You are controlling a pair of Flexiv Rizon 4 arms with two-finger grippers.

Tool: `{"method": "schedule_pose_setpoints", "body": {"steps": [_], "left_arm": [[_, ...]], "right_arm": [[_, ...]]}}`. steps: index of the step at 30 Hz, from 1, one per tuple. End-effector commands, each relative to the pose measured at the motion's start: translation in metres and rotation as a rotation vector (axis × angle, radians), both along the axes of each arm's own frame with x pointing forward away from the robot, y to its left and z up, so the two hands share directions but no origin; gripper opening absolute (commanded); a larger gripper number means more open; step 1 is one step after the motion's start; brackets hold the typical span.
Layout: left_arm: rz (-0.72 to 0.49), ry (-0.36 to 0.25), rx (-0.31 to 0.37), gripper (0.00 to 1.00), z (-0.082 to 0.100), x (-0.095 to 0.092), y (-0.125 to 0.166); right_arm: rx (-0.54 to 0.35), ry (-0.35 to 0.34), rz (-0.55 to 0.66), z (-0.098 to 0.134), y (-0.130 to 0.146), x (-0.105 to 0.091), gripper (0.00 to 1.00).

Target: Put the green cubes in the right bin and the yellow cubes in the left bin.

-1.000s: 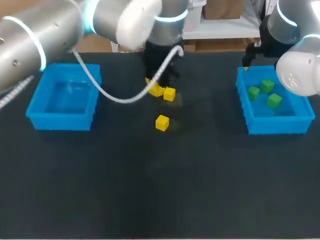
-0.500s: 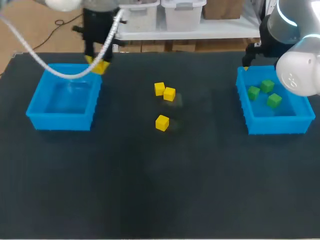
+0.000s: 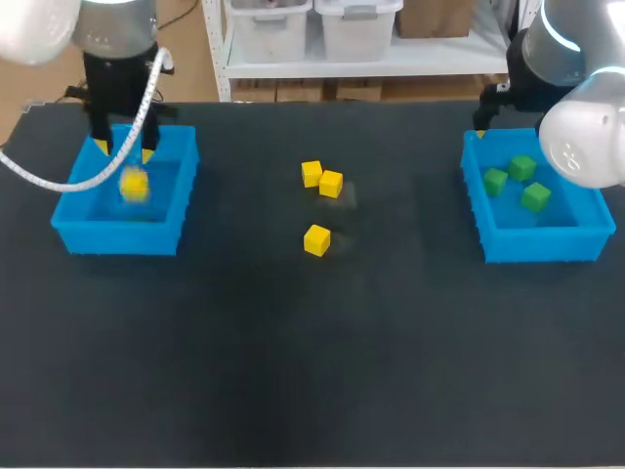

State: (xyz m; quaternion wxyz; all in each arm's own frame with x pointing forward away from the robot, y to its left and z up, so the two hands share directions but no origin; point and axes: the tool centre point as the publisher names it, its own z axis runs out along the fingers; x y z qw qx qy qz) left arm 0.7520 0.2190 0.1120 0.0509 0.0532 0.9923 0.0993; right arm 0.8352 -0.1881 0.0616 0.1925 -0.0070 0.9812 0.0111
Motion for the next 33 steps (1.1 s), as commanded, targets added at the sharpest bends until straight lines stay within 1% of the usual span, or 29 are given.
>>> {"method": "schedule_pose_setpoints", "body": {"steps": [1,3,4,6,8,11,12,15,16,18,20,23,27,29,31,33], "left_arm": [[-0.065,-0.135,-0.021,1.00,0.004,-0.003,-0.016],[-0.098,-0.137,-0.121,1.00,0.010,0.000,-0.034],[-0.136,-0.134,-0.154,1.00,0.015,0.001,-0.046],[-0.225,-0.126,-0.199,1.00,0.024,0.003,-0.072],[-0.313,-0.107,-0.258,1.00,0.033,0.003,-0.100],[-0.455,-0.056,-0.294,1.00,0.043,-0.001,-0.139],[-0.491,-0.031,-0.319,1.00,0.045,-0.003,-0.150],[-0.603,0.045,-0.316,1.00,0.045,-0.012,-0.180],[-0.623,0.067,-0.318,1.00,0.044,-0.015,-0.188],[-0.658,0.110,-0.296,1.00,0.038,-0.021,-0.199],[-0.672,0.143,-0.269,1.00,0.030,-0.025,-0.206],[-0.692,0.209,-0.250,1.00,0.020,-0.033,-0.217],[-0.721,0.280,-0.241,1.00,0.009,-0.044,-0.232],[-0.728,0.299,-0.238,1.00,0.003,-0.047,-0.239],[-0.736,0.328,-0.224,1.00,-0.002,-0.051,-0.244],[-0.740,0.345,-0.202,1.00,-0.008,-0.054,-0.250]], "right_arm": [[-0.001,-0.004,-0.002,0.000,0.000,-0.002,1.00],[-0.001,-0.004,-0.002,0.000,0.000,-0.002,1.00],[-0.001,-0.004,-0.002,0.000,0.000,-0.002,1.00],[-0.001,-0.004,-0.002,0.000,0.000,-0.002,1.00],[-0.001,-0.004,-0.002,0.000,0.000,-0.002,1.00],[-0.001,-0.004,-0.002,0.000,0.000,-0.002,1.00],[-0.001,-0.004,-0.002,0.000,0.000,-0.002,1.00],[-0.001,-0.004,-0.002,0.000,0.000,-0.002,1.00],[-0.001,-0.004,-0.002,0.000,0.000,-0.002,1.00],[-0.001,-0.004,-0.002,0.000,0.000,-0.002,1.00],[-0.001,-0.004,-0.002,0.000,0.000,-0.002,1.00],[-0.001,-0.004,-0.002,0.000,0.000,-0.002,1.00],[-0.001,-0.004,-0.002,0.000,0.000,-0.002,1.00],[-0.001,-0.004,-0.002,0.000,0.000,-0.002,1.00],[-0.001,-0.004,-0.002,0.000,0.000,-0.002,1.00],[-0.001,-0.004,-0.002,0.000,0.000,-0.002,1.00]]}}
